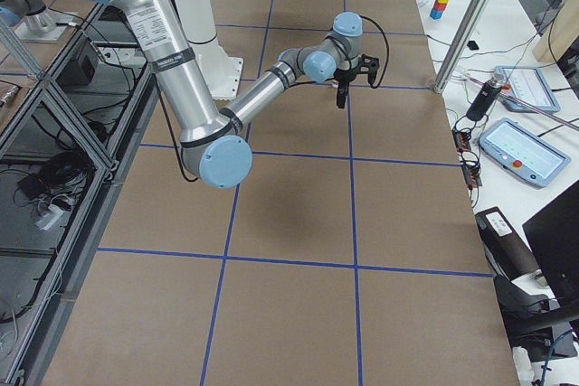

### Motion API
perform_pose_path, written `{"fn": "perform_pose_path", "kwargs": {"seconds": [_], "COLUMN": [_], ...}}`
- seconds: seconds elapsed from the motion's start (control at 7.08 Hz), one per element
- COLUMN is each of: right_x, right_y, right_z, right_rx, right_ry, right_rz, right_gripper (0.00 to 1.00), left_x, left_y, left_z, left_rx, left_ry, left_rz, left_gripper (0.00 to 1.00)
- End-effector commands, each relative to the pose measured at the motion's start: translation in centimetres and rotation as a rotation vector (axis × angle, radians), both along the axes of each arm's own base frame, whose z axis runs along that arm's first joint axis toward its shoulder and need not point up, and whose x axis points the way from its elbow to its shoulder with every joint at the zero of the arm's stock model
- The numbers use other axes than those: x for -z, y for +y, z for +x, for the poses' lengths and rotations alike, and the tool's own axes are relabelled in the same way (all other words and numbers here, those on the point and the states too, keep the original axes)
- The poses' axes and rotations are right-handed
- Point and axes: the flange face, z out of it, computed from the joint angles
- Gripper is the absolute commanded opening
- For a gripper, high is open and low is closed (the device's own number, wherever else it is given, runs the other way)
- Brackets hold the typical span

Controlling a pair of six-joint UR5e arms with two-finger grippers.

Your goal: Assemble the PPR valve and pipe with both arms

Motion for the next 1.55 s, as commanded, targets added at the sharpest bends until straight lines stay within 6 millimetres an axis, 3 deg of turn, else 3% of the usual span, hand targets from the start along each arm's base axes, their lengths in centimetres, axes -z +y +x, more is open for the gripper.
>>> {"fn": "perform_pose_path", "kwargs": {"seconds": [0.0,0.14,0.42,0.71,0.85,1.13,1.41], "right_x": [-10.3,-14.2,-19.4,-23.5,-25.2,-26.8,-26.4], "right_y": [0.8,2.0,3.4,3.4,3.3,3.2,2.7], "right_z": [11.5,15.6,21.9,25.7,27.3,29.7,30.4], "right_rx": [0.098,0.125,0.166,0.203,0.215,0.210,0.199], "right_ry": [0.064,0.079,0.123,0.144,0.152,0.153,0.156], "right_rz": [0.083,0.096,0.139,0.165,0.173,0.180,0.185], "right_gripper": [1.00,1.00,1.00,1.00,1.00,1.00,1.00], "left_x": [-5.6,-7.2,-9.3,-12.4,-12.7,-13.7,-13.2], "left_y": [1.2,2.2,3.2,3.3,3.3,4.1,4.0], "left_z": [-4.8,-6.5,-10.1,-11.7,-12.1,-12.5,-12.4], "left_rx": [-0.058,-0.064,-0.005,-0.061,-0.057,-0.037,-0.015], "left_ry": [-0.039,-0.049,-0.055,-0.072,-0.077,-0.065,-0.062], "left_rz": [0.047,0.054,0.022,0.053,0.048,-0.035,-0.052], "left_gripper": [1.00,1.00,1.00,1.00,1.00,1.00,1.00]}}
